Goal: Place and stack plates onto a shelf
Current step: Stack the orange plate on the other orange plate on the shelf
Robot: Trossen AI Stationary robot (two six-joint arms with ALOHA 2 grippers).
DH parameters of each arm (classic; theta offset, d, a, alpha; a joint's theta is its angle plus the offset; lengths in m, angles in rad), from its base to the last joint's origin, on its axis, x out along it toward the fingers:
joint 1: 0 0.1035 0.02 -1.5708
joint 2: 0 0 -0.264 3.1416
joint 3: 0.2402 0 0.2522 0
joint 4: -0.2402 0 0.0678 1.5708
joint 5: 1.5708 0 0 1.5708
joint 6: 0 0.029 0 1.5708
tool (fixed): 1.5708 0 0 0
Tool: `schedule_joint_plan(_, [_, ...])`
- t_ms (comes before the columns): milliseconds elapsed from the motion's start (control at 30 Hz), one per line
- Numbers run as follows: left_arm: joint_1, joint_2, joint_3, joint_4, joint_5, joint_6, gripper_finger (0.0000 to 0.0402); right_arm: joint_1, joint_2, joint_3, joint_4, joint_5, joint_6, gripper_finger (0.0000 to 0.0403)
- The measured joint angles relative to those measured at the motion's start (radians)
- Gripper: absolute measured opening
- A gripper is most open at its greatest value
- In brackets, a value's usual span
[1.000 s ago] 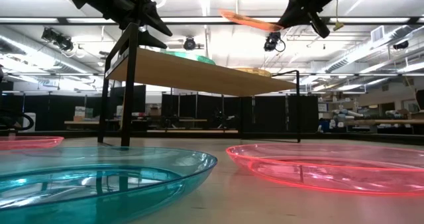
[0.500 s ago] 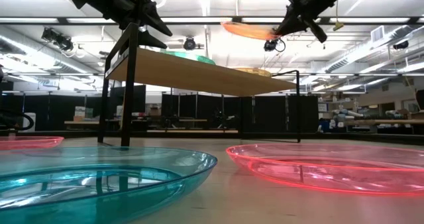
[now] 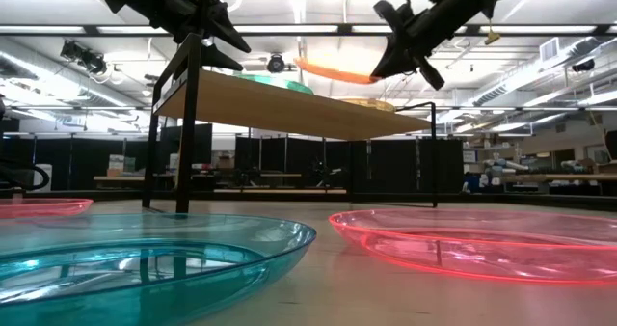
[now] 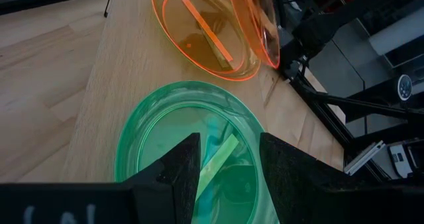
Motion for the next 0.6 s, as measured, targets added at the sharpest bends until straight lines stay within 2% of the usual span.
schedule_joint_plan(600, [0.0,0.0,0.0,0.0,0.0,0.0,0.0162,-0.039,0.028,0.0,-0.107,-0.005,-0.077,0.0007])
